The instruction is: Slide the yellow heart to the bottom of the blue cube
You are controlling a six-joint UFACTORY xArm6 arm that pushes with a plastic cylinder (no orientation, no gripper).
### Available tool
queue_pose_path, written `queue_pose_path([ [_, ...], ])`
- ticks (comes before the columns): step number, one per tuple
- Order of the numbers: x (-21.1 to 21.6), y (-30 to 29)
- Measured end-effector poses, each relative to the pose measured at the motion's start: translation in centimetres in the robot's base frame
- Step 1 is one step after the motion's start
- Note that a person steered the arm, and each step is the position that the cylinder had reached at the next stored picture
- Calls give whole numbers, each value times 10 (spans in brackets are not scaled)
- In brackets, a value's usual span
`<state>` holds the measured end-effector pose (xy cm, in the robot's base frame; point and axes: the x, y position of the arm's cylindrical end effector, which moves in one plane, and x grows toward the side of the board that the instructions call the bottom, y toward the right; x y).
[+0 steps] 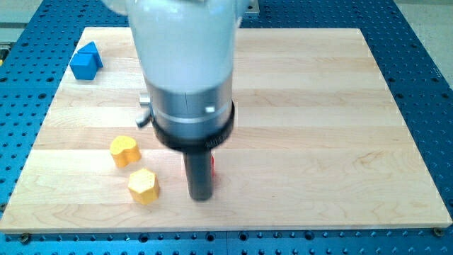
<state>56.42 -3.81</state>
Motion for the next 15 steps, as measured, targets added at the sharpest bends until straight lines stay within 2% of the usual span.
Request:
queue_pose_path([
  [1, -58, -6],
  [2, -97, -8],
  [3, -70, -13],
  [4, -61, 44],
  [5, -61, 53],
  [8, -59, 34],
  [10, -57, -69],
  [15, -53, -76],
])
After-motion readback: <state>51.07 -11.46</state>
